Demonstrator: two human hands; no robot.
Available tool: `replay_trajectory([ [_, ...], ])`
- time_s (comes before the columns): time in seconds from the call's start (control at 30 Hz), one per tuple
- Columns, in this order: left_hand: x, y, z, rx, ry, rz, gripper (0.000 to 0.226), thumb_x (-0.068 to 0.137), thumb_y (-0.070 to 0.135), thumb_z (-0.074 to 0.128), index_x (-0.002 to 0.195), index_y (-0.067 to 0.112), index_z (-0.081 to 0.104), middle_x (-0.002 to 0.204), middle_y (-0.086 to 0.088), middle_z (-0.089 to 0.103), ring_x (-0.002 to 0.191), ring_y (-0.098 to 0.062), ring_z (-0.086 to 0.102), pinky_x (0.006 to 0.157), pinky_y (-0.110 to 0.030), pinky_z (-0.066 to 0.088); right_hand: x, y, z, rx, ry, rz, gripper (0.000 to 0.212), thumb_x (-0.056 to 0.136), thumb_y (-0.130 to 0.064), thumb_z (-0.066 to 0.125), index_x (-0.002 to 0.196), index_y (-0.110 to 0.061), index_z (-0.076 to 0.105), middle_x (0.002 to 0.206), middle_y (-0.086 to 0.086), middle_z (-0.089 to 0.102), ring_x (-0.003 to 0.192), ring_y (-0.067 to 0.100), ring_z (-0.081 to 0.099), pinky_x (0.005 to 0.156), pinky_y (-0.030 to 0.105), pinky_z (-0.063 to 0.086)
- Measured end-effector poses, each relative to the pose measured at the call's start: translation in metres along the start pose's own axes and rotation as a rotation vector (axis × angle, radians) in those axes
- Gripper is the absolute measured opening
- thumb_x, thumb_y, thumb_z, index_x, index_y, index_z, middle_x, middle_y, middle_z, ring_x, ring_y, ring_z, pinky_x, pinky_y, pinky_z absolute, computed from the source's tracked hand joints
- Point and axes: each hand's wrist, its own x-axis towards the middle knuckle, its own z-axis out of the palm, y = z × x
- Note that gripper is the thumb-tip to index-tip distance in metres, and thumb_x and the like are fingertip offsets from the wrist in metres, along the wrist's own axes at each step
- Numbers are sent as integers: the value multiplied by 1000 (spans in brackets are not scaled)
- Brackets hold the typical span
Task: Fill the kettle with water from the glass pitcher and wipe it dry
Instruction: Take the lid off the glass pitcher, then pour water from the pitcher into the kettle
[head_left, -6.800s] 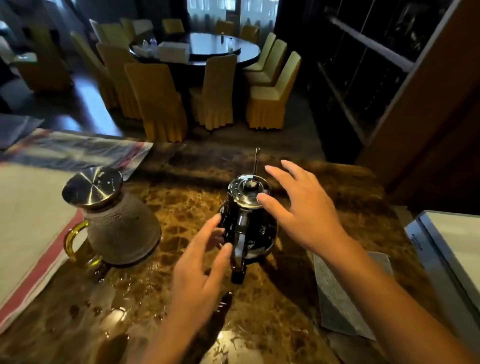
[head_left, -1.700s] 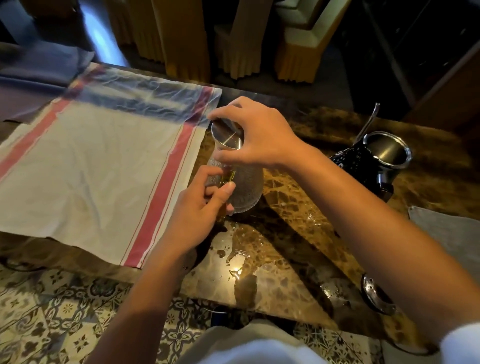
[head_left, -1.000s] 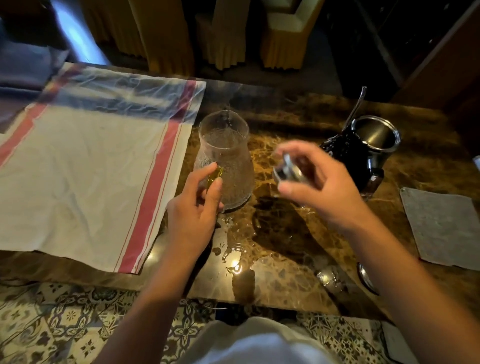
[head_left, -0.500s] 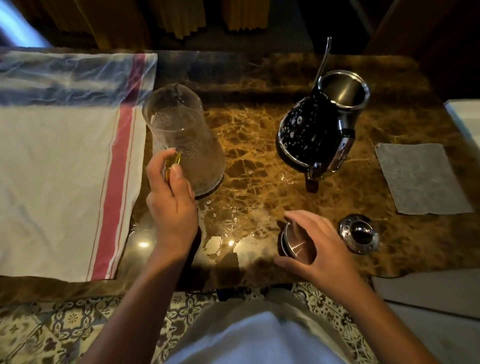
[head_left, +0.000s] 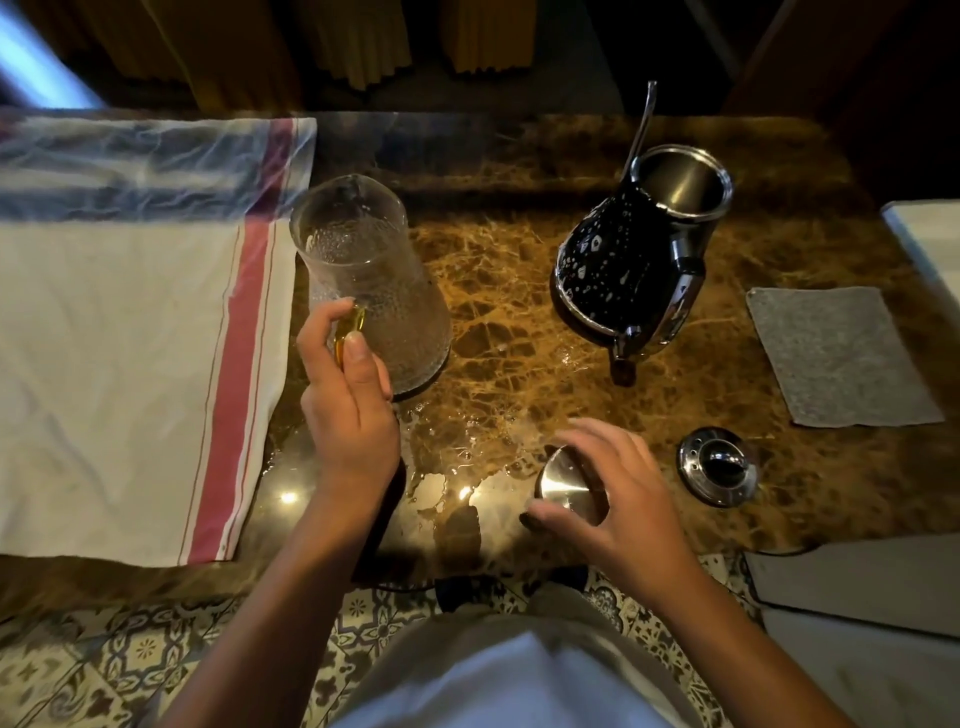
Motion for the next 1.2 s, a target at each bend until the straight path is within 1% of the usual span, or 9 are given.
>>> replay_trajectory([
  [0.07, 0, 0, 0, -1, -6, 4, 32, 113, 18, 29, 140, 4, 39, 65, -11, 47, 51, -20, 48, 46, -32, 37, 8, -8, -13, 85, 131, 20, 60, 88, -64, 59, 141, -35, 52, 147, -20, 43, 135, 0, 39, 106, 21, 32],
  [0.2, 1, -2, 1, -29, 2, -10, 33, 113, 22, 30, 140, 6, 39, 65, -10, 47, 51, -16, 48, 46, -31, 37, 43, -18, -50, 260, 536, 96, 46, 95, -38, 59, 137, -22, 54, 141, 1, 54, 129, 17, 53, 105, 42, 50],
  [0.3, 1, -4, 2, -29, 17, 1, 33, 112, 21, 31, 139, 4, 40, 65, -8, 47, 51, -11, 47, 45, -27, 37, 76, -23, -71, 410, 678, 184, 34, 98, -39, 58, 130, -25, 56, 130, 3, 58, 118, 13, 60, 99, 38, 54],
  [0.37, 1, -4, 2, -36, 17, -6, 33, 112, 20, 31, 139, 4, 40, 65, -7, 48, 51, -9, 47, 45, -28, 37, 95, -23, -77, 513, 672, 261, 32, 98, -45, 57, 123, -25, 58, 122, 6, 65, 107, 17, 66, 93, 40, 57],
  [0.47, 1, -4, 2, -43, 19, -7, 34, 111, 23, 31, 139, 7, 41, 65, -6, 48, 51, -8, 47, 46, -29, 38, 119, -19, -78, 697, 573, 358, 29, 100, -50, 52, 109, -23, 57, 93, 8, 72, 81, 25, 70, 84, 47, 59],
  [0.6, 0, -6, 1, -30, 27, -2, 32, 111, 24, 32, 139, 11, 42, 64, -5, 49, 50, -10, 48, 46, -31, 39, 128, -17, -68, 848, 511, 406, 43, 106, -52, 44, 98, -13, 60, 63, 4, 62, 57, 20, 58, 65, 39, 51],
  [0.87, 0, -3, 2, -48, 33, -18, 34, 112, 24, 32, 140, 9, 41, 64, -10, 48, 50, -17, 47, 45, -37, 37, 109, -26, -60, 888, 483, 395, 44, 106, -48, 45, 72, -22, 51, 55, 1, 41, 48, 16, 36, 50, 31, 32],
  [1.07, -2, 1, 4, -60, 37, -45, 36, 112, 27, 31, 141, 9, 41, 64, -10, 48, 48, -20, 46, 44, -30, 36, 80, -21, -64, 865, 455, 424, 45, 105, -46, 48, 67, -21, 52, 52, 0, 42, 47, 16, 39, 48, 28, 36],
  [1.2, -3, 3, 3, -72, 37, -58, 41, 111, 30, 31, 143, 6, 40, 65, -4, 48, 51, -11, 46, 46, -24, 37, 74, -20, -63, 862, 451, 402, 46, 107, -41, 47, 66, -19, 51, 51, 0, 41, 46, 16, 38, 48, 30, 35],
])
